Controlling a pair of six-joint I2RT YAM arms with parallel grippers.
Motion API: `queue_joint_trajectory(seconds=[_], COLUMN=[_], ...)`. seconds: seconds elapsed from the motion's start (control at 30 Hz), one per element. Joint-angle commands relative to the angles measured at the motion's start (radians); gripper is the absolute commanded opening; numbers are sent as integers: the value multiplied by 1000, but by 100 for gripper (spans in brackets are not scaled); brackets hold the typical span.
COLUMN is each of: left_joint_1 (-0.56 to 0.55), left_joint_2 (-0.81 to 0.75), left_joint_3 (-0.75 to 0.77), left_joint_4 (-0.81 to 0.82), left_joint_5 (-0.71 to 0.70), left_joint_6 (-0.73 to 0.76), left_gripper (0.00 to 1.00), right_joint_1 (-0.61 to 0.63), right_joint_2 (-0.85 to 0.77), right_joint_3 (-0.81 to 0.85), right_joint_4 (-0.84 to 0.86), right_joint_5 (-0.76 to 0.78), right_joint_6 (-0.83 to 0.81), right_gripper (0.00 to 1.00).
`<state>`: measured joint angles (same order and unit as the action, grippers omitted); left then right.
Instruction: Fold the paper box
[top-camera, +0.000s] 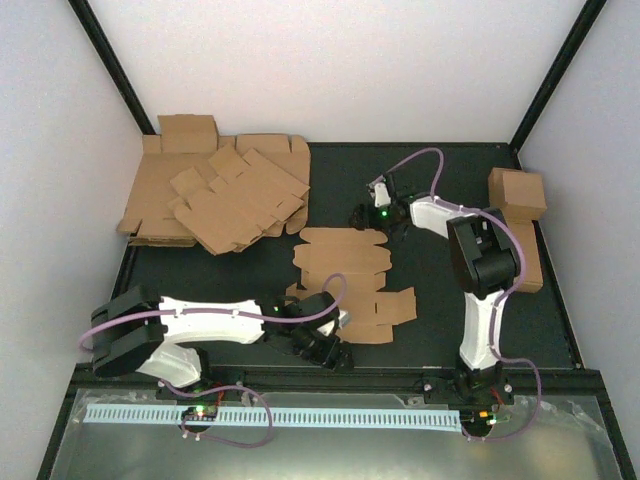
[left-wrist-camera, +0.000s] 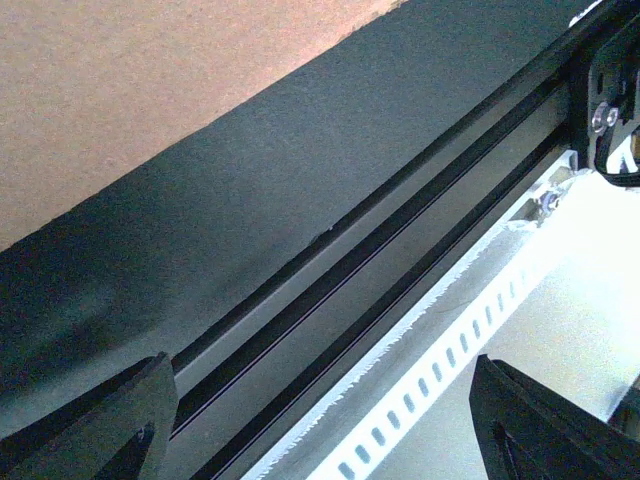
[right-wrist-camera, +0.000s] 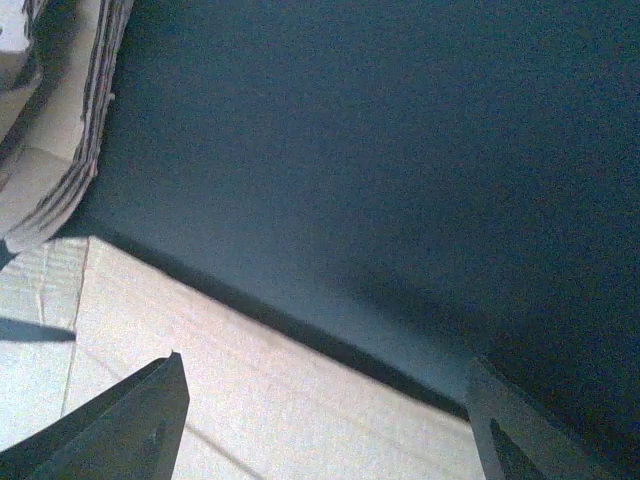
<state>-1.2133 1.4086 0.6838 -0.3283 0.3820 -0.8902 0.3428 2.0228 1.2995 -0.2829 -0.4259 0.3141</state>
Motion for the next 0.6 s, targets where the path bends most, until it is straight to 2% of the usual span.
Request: queue_joint_trajectory(seconds=[0.0,0.33,0.57], left_joint_1=[-8,15,71], left_joint_2=[19,47,-23], left_joint_3=[-8,-39,-103], left_joint_4=[67,112,113], left_joint_5=[26,4,-71], left_joint_6=[-36,-46,-53], left_gripper=[83,84,84], right_joint_1=[5,19,19], right_joint_2=[51,139,-5], right_joint_3=[78,140,-50], right_joint_4=[-16,-95,-115], right_joint_5=[46,-16,-5], right_joint_6=[-30,-72,-76], right_gripper=[80,80,78])
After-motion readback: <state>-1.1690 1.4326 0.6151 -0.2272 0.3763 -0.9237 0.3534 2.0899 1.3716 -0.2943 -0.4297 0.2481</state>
